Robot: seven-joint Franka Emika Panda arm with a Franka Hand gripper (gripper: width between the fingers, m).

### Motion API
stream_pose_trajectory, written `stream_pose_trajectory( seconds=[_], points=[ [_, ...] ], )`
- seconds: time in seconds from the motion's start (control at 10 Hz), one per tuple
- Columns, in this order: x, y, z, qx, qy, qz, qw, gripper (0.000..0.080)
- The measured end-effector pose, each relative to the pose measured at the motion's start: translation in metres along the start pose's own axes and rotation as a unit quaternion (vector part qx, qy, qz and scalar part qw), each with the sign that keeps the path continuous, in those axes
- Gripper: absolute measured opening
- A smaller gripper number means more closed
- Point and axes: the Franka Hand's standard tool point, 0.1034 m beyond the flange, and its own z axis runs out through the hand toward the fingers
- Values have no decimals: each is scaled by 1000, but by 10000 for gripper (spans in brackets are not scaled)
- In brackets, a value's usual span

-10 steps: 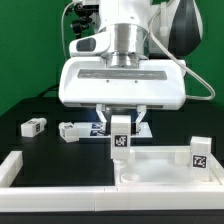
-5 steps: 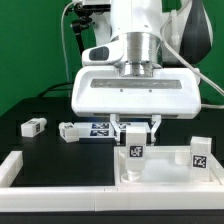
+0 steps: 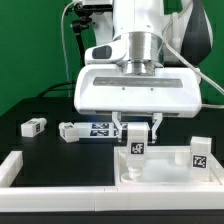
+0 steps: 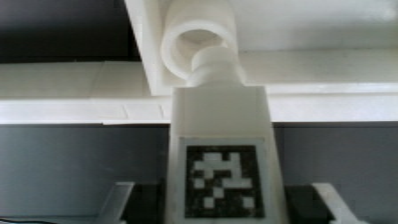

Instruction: Assemble square table

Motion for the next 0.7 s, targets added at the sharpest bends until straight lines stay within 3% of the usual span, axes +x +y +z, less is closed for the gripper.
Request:
stream_pose_trajectory(
  seconds=[0.7],
  points=[
    [-11,5,10,-6,-4,-1,1000,290]
  ],
)
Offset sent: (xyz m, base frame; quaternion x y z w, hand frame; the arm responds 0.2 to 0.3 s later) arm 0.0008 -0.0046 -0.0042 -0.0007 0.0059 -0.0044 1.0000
